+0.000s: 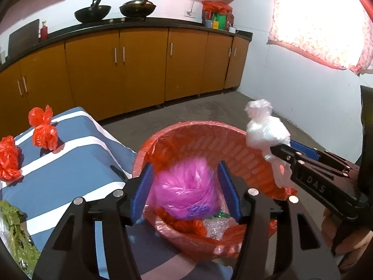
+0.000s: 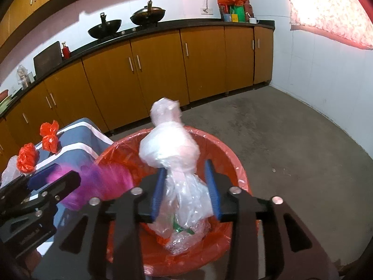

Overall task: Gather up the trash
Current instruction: 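Open both tools to drop the bags into the basket, then move both tools back over the table toward the green and clear bags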

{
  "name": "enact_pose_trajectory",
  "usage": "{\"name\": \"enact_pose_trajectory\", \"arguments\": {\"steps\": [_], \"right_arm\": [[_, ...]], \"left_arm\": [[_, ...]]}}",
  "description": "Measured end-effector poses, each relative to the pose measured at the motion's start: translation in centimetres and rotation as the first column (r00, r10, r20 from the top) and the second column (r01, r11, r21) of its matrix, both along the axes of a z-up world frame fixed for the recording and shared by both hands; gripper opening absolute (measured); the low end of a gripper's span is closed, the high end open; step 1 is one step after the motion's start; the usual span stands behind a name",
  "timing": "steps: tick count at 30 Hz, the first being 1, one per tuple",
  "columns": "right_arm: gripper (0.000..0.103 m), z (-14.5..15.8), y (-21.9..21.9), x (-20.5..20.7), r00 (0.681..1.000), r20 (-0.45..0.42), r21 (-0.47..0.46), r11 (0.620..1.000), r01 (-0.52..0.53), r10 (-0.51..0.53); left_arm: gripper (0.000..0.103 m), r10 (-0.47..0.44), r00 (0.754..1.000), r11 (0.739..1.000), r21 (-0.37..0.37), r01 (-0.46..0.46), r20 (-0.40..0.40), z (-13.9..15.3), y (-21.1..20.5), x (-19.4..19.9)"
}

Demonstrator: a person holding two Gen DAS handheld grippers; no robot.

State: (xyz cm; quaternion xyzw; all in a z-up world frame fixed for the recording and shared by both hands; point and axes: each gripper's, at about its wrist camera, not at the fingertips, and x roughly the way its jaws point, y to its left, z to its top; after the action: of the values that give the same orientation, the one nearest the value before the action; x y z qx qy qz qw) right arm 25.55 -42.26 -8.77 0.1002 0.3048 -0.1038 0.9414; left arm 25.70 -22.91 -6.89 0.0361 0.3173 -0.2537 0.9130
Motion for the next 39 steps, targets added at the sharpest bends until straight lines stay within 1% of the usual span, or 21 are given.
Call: {"name": "enact_pose_trajectory", "arguments": {"steps": [3, 5, 6, 9, 15, 16, 17, 19, 20, 22, 26, 29, 33, 36, 39], "right_arm": [[0.039, 0.0, -0.1, -0.2, 1.000, 0.001, -0.002, 1.000, -0.001, 0.001], [0.043, 0.0, -0.2, -0.3, 1.000, 0.003, 0.002, 1.000, 0.004, -0.004], [0.047, 0.0, -0.3, -0.4, 1.000, 0.006, 0.006, 1.000, 0.004, -0.004], [0.052, 0.1, 0.0, -0.3, 1.000, 0.007, 0.006, 1.000, -0.004, 0.004], [0.052, 0.3, 0.7, -0.3, 1.000, 0.006, 0.006, 1.000, -0.005, 0.005], [0.052, 0.3, 0.9, -0.3, 1.000, 0.008, 0.001, 1.000, -0.005, 0.005], [0.052, 0.3, 1.2, -0.1, 1.000, 0.002, -0.024, 1.000, 0.002, -0.002], [0.052, 0.0, 1.4, 0.5, 1.000, -0.025, -0.033, 0.999, -0.005, 0.004], [0.052, -0.3, 1.6, 1.0, 0.998, -0.058, -0.065, 0.998, 0.010, -0.014], [0.051, -0.6, 1.5, 1.2, 0.998, -0.063, -0.024, 1.000, 0.007, -0.009], [0.051, -0.5, 1.9, 1.1, 0.998, -0.057, -0.019, 1.000, 0.023, -0.024], [0.051, -0.3, 2.5, 1.1, 0.998, -0.056, -0.019, 1.000, 0.005, -0.006], [0.051, 0.7, 4.3, 0.9, 0.999, -0.029, -0.021, 0.999, -0.044, 0.044], [0.051, 1.4, 5.6, 0.8, 0.996, -0.013, -0.015, 0.996, -0.084, 0.083], [0.052, 2.2, 7.9, 0.7, 0.990, 0.001, -0.004, 0.990, -0.141, 0.141]], "left_arm": [[0.058, 0.001, 1.000, 1.000, 0.001, -0.001, -0.002, -0.1, 0.1, 0.0], [0.058, 0.014, 1.000, 1.000, 0.000, -0.014, -0.002, -0.1, 0.6, -0.1], [0.058, 0.020, 1.000, 1.000, -0.003, -0.020, -0.005, -0.1, 0.8, 0.0], [0.058, 0.048, 0.999, 0.999, -0.015, -0.048, -0.011, 0.1, 2.0, 0.0], [0.058, 0.103, 0.995, 0.994, -0.030, -0.103, 0.003, 1.0, 4.6, 0.0], [0.058, 0.111, 0.994, 0.993, -0.037, -0.111, 0.005, 1.2, 5.0, 0.0], [0.058, 0.118, 0.993, 0.992, -0.042, -0.118, 0.009, 1.4, 5.4, 0.0], [0.058, 0.131, 0.991, 0.990, -0.047, -0.131, 0.018, 1.7, 6.1, -0.1], [0.058, 0.139, 0.990, 0.989, -0.047, -0.138, 0.022, 1.8, 6.4, -0.2], [0.058, 0.146, 0.989, 0.988, -0.051, -0.144, 0.026, 2.0, 7.0, -0.3], [0.058, 0.162, 0.986, 0.986, -0.045, -0.160, 0.033, 2.1, 8.2, -0.2], [0.058, 0.178, 0.983, 0.983, -0.057, -0.176, 0.034, 2.4, 9.1, -0.2], [0.058, 0.205, 0.977, 0.977, -0.061, -0.202, 0.050, 2.9, 10.7, -0.6], [0.058, 0.236, 0.970, 0.971, -0.061, -0.233, 0.064, 3.4, 12.8, -1.5], [0.058, 0.284, 0.955, 0.958, -0.054, -0.280, 0.085, 3.8, 15.8, -2.7]]}}
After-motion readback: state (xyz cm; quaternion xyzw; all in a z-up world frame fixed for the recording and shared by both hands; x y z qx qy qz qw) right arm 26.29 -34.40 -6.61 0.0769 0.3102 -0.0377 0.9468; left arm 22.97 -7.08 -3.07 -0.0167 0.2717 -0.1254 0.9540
